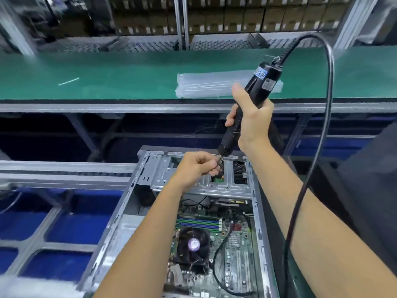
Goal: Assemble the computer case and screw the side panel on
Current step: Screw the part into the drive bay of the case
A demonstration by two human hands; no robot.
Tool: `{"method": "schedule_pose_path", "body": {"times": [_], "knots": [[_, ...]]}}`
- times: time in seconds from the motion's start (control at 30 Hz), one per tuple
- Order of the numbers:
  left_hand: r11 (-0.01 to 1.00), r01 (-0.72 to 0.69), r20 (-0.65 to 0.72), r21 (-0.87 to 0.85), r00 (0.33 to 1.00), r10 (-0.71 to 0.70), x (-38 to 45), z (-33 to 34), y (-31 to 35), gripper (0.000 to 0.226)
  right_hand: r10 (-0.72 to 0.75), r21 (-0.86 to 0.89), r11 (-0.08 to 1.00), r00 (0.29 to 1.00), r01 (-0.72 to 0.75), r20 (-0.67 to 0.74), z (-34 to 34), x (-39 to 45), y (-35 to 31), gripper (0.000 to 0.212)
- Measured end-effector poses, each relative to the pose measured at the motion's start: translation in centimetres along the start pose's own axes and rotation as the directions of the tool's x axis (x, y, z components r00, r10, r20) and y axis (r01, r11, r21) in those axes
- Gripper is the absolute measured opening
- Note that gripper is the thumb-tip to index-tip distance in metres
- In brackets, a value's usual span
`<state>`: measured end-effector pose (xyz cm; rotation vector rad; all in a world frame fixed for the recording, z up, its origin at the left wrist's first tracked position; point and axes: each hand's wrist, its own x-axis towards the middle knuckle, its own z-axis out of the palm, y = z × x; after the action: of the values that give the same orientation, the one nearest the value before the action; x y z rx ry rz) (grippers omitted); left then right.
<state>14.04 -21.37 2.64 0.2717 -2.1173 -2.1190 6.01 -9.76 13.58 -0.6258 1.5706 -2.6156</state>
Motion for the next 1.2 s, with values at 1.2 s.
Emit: {"method": "schedule_pose_path", "body": {"times": [1.2], "knots": [[0.972, -0.076, 0.095, 0.223, 0.994, 0.056, -1.1, -1.3, -1.8, 0.014, -0.012, -0.135, 0.991, 0.994, -0.003, -0.111, 1.3, -2.2, 2.4, 0.028]]}}
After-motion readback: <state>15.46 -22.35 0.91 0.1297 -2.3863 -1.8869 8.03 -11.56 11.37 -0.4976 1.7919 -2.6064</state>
